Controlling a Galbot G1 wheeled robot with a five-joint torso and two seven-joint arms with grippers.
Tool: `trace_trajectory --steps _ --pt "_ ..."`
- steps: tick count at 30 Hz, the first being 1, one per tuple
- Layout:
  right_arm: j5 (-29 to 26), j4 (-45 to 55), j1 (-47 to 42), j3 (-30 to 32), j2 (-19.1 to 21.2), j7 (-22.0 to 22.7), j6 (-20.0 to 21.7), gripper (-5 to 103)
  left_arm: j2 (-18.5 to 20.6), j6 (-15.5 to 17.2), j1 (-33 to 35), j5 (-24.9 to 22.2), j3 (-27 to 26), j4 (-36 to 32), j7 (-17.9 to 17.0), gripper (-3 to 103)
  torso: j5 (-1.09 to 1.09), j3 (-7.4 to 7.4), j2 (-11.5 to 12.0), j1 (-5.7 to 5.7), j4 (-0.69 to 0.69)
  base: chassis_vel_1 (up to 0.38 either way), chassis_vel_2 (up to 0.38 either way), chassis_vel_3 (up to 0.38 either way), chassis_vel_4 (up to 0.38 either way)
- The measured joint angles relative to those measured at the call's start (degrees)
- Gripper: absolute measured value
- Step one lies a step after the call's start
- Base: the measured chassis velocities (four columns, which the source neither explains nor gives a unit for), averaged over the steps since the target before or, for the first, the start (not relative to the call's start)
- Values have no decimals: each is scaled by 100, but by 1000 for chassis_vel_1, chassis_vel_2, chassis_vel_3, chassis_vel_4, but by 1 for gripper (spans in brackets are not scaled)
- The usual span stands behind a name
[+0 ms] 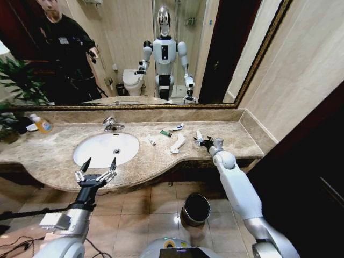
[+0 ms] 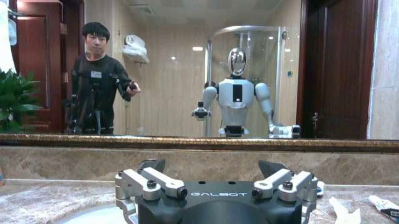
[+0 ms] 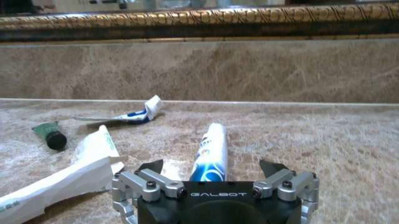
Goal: Pick up the trash from the sink and place it in the trash bin.
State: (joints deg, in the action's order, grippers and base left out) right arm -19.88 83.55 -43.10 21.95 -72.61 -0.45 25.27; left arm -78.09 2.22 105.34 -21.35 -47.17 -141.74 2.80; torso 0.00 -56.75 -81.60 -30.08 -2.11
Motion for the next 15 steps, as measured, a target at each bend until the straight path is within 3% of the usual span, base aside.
trace_trajectory --steps 15 --pt "-51 -7 -50 23 -163 317 43 63 0 0 0 0 0 0 0 100 0 0 0 0 0 0 0 0 0"
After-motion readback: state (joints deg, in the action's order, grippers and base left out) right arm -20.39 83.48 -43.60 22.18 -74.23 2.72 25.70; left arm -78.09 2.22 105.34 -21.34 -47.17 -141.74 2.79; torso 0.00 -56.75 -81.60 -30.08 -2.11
